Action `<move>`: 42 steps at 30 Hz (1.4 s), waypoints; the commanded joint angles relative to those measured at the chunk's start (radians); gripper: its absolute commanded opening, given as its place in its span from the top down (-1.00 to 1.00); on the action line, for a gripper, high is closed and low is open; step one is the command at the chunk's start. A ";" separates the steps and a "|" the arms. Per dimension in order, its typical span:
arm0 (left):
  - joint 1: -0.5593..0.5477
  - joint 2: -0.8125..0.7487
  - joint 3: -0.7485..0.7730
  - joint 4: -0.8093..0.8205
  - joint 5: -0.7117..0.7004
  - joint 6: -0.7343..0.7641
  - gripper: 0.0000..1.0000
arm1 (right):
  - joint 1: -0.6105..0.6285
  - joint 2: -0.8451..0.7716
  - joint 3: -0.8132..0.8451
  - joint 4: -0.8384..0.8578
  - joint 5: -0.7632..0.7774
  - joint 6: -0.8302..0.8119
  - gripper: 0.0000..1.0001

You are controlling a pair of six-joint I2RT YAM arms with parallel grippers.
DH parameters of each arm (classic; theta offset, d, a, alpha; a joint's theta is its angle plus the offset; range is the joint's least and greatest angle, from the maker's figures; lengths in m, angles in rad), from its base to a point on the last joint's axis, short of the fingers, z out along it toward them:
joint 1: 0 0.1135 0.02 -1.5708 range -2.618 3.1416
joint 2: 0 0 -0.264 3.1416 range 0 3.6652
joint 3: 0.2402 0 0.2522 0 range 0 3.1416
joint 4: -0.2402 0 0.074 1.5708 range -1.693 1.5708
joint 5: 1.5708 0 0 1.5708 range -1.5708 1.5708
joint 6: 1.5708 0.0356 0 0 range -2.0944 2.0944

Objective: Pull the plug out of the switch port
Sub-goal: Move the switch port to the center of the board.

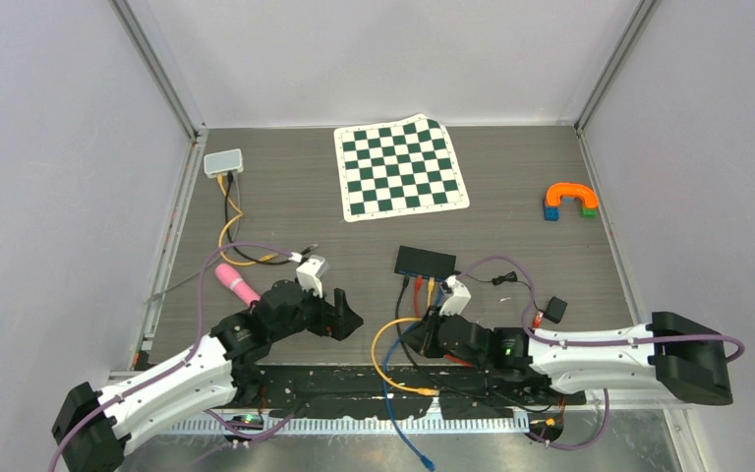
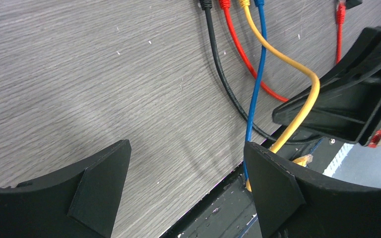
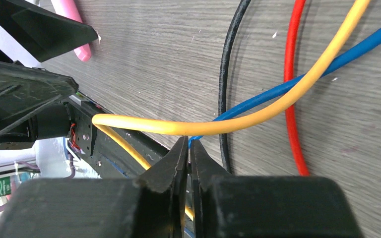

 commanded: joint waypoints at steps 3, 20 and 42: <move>-0.003 0.033 -0.006 0.051 0.007 -0.005 -0.76 | -0.011 -0.059 0.005 -0.062 0.051 -0.011 0.55; -0.003 0.060 0.020 0.022 0.006 0.016 -0.77 | -0.006 0.221 0.064 0.170 0.006 0.018 0.12; -0.003 0.013 0.025 -0.030 -0.019 0.018 -0.78 | 0.020 0.279 0.143 0.053 0.085 0.057 0.48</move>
